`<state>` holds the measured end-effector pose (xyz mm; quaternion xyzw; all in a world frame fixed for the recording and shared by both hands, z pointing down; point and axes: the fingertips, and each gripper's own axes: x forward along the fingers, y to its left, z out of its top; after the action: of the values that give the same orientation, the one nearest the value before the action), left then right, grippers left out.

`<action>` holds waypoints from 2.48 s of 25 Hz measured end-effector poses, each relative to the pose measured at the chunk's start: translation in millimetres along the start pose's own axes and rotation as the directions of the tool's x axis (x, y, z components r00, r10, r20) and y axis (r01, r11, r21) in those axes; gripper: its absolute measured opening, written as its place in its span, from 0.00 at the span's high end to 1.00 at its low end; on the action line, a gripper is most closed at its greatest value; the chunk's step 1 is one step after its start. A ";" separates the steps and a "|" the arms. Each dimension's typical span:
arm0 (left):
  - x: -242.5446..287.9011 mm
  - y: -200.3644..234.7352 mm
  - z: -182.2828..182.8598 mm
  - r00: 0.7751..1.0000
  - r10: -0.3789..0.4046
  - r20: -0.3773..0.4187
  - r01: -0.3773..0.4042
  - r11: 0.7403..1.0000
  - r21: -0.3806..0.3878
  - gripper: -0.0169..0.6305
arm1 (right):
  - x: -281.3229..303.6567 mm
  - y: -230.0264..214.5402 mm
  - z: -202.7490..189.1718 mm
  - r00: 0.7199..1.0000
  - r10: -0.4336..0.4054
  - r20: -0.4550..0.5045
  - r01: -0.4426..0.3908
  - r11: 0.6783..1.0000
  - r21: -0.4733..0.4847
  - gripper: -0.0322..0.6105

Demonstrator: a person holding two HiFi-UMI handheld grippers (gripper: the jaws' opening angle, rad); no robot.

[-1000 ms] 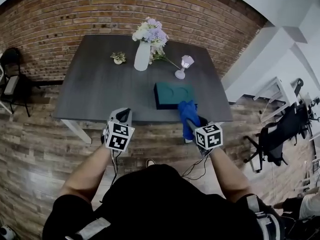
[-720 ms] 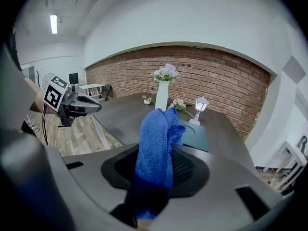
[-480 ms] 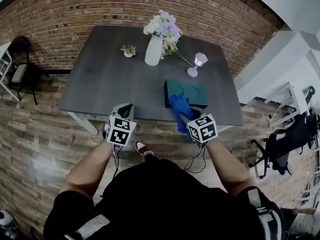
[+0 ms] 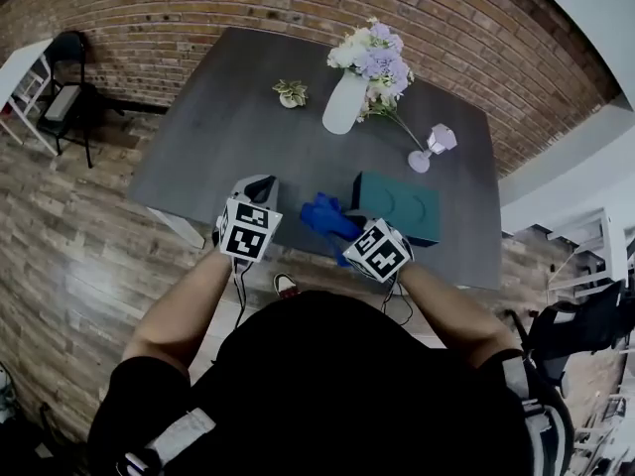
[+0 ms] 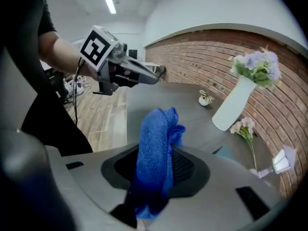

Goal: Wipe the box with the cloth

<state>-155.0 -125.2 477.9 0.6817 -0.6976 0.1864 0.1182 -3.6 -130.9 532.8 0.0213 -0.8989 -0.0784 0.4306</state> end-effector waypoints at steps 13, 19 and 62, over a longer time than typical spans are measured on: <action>53.7 20.9 -20.2 0.994 0.004 -0.105 -0.026 0.979 -0.204 0.96 | 43.2 -60.3 6.9 0.981 0.153 -0.119 -0.149 0.988 0.040 0.72; 62.5 29.7 -17.7 0.992 0.010 -0.123 -0.033 0.982 -0.188 0.96 | 66.7 -104.4 10.6 0.976 0.138 -0.171 -0.132 0.990 0.044 0.72; 74.4 2.7 -39.4 0.965 -0.123 -0.231 0.063 0.966 -0.250 0.96 | 15.3 -282.8 -153.2 0.957 0.137 -0.255 -0.004 0.888 0.459 0.73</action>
<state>-164.3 -176.1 544.4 0.6662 -0.6621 0.1776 0.2935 97.6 -430.3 594.0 0.0991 -0.8222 0.1531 0.5392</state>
